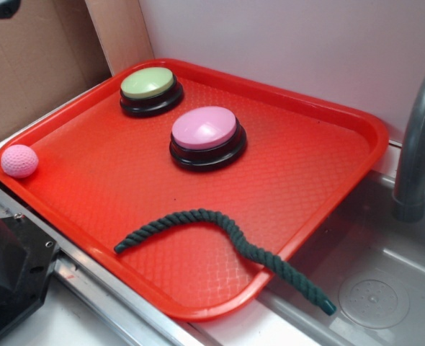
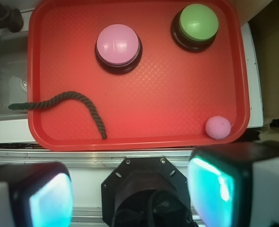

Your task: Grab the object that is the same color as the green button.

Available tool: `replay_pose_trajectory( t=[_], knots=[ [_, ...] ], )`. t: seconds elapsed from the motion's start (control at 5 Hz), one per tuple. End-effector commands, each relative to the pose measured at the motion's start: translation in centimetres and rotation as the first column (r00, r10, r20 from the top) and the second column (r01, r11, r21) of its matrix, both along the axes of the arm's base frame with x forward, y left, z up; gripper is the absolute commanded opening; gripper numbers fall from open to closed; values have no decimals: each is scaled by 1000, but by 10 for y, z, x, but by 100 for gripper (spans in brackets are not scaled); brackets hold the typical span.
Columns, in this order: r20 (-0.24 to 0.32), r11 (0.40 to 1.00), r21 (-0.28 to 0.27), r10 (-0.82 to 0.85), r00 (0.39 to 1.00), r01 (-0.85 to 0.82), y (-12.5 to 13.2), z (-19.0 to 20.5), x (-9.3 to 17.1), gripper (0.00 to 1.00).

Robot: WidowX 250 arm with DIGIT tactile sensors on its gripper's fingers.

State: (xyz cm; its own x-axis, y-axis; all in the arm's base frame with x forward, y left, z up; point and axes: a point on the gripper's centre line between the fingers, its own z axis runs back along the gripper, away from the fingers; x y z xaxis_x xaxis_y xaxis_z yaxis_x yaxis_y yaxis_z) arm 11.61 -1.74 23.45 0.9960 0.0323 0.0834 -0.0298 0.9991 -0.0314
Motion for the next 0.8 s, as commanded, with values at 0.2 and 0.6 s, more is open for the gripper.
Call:
replay_pose_trajectory(
  t=[0.2, 0.6],
  knots=[
    [17, 996, 6, -88, 996, 88, -7, -8, 10, 100],
    [63, 949, 47, -316, 947, 313, -31, -31, 31, 100]
  ],
)
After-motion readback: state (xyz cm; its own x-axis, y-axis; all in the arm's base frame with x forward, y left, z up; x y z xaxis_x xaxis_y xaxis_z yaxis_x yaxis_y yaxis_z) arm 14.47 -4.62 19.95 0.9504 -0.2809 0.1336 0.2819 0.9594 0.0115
